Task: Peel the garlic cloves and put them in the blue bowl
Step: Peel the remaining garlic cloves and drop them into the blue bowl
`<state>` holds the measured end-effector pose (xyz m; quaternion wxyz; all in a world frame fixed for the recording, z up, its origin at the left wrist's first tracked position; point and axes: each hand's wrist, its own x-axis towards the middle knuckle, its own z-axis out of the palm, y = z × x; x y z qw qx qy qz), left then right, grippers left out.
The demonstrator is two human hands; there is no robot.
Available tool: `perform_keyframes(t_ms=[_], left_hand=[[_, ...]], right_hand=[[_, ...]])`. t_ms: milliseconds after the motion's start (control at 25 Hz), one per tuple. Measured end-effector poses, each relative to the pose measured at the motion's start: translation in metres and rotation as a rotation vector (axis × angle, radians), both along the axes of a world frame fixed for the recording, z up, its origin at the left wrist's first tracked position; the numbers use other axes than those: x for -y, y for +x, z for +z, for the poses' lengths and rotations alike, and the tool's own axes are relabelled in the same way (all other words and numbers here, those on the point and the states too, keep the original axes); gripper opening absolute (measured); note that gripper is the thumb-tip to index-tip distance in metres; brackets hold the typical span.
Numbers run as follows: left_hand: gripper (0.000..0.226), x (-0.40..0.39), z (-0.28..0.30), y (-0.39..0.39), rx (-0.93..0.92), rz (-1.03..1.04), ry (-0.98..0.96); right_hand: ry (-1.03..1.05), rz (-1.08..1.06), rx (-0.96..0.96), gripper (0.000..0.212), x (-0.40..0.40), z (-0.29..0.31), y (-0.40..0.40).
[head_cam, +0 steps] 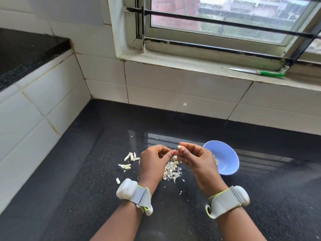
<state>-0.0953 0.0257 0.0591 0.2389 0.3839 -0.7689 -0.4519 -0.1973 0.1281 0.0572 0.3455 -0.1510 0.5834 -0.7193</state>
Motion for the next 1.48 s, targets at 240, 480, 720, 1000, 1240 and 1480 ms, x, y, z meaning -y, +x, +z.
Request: perform_keyframes(t_ms=[240, 480, 720, 1000, 1240, 1480], left_hand=[[0.019, -0.001, 0.001, -0.004, -0.061, -0.082, 0.018], [0.015, -0.007, -0.003, -0.009, -0.062, -0.018, 0.087], [0.013, -0.006, -0.001, -0.007, -0.214, -0.007, 0.35], [0.008, -0.001, -0.003, -0.001, -0.083, -0.043, 0.172], [0.008, -0.002, 0.001, -0.001, -0.062, -0.024, 0.082], [0.007, -0.002, 0.002, -0.003, -0.068, 0.017, 0.059]], right_hand=[[0.175, -0.016, -0.381, 0.008, 0.0, -0.001, 0.003], [0.28, -0.079, -0.615, 0.019, 0.007, -0.006, 0.008], [0.247, -0.095, -0.619, 0.036, 0.011, -0.008, 0.009], [0.257, -0.099, -0.572, 0.033, 0.009, -0.007, 0.012], [0.29, -0.082, -0.633, 0.033, 0.009, -0.005, 0.011], [0.264, -0.066, -0.618, 0.036, 0.01, -0.003, 0.013]])
